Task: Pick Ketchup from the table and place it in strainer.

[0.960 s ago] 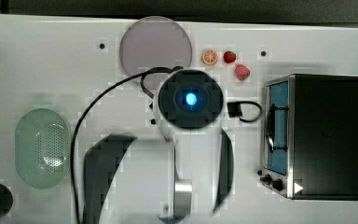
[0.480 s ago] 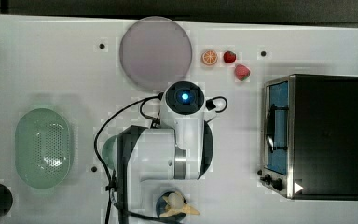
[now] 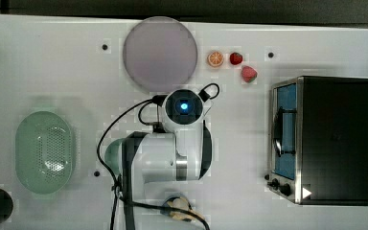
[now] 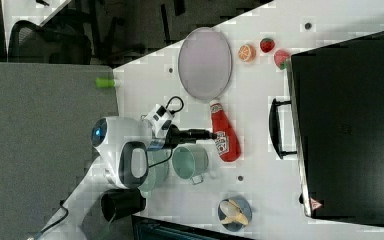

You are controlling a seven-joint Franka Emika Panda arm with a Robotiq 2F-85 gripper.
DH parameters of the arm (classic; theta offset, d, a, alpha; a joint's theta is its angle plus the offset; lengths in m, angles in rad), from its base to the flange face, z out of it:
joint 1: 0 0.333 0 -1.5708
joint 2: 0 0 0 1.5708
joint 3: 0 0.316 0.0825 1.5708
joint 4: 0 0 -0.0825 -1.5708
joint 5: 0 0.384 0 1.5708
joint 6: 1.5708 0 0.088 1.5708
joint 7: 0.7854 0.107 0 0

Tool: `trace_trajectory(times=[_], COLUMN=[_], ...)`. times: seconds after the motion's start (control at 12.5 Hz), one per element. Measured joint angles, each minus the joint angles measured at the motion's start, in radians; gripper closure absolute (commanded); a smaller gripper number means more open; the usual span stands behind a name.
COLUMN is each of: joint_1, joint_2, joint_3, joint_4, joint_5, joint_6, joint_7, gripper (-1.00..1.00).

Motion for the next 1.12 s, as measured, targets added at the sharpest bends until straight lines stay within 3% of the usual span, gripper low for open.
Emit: trace_trajectory(times=[0.72,0.8,1.04,1.12], joint_1=[0.007,0.005,0.000,0.000], joint_2=[0.238,0.252,0.254,0.248], joint_3=[-0.013,-0.013,-0.008,-0.007], joint_4=[-0.023,-0.023,-0.025,-0.021], joint_5=[-0.032,-0.032,-0.032,-0.033], joint_6=[0.152,0.163,0.174,0.172], joint_7=[-0.061,-0.063,-0.063,-0.064], gripper=[-1.00,-0.93,-0.25,-0.25])
